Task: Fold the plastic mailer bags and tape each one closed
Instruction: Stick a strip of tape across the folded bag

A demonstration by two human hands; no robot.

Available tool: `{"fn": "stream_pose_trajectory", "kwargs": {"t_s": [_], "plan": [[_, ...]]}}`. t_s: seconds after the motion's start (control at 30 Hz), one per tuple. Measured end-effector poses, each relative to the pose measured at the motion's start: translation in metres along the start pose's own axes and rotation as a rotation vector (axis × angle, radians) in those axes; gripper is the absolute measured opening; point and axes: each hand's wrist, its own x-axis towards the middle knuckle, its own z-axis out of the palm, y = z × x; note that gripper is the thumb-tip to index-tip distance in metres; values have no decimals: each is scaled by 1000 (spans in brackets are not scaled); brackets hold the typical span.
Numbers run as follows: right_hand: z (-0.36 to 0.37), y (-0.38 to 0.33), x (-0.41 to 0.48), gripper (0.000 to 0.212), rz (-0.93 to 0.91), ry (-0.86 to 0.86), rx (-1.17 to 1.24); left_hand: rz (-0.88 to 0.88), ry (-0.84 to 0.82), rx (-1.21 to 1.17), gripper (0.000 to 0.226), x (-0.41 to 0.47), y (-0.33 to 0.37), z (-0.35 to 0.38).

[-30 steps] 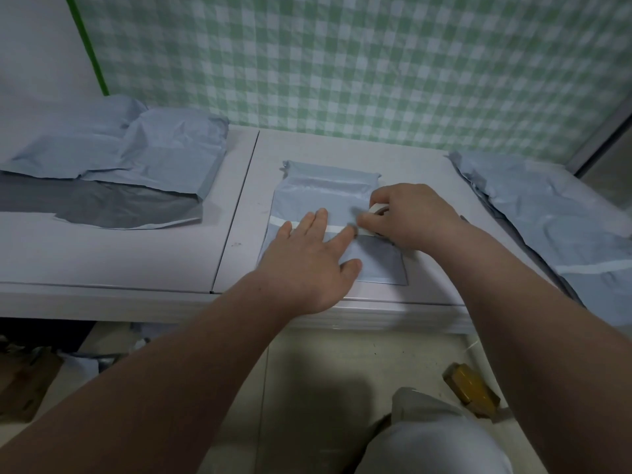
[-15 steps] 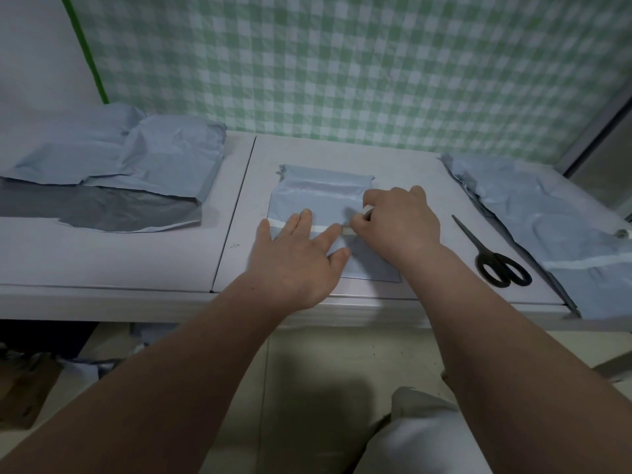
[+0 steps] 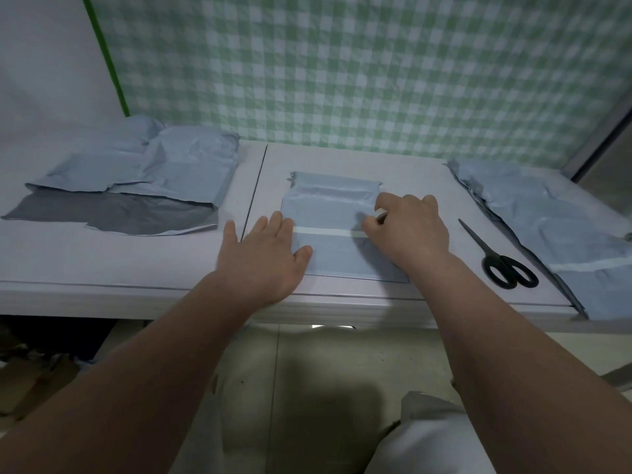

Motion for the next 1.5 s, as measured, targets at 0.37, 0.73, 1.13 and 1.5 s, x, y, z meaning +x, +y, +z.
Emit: {"fn": "stream_pose_trajectory", "kwargs": {"t_s": [0.37, 0.73, 1.13, 1.5], "plan": [[0, 1, -1, 24, -3, -2, 31, 119, 92, 3, 36, 7, 28, -6], [0, 9, 1, 20, -43, -18, 81, 274, 49, -300, 36, 16, 77, -6], [8, 46, -4, 23, -23, -8, 828, 291, 122, -260, 36, 16, 79, -4], [12, 49, 0, 22, -59, -21, 1073, 262, 85, -169, 41, 18, 81, -2]]}}
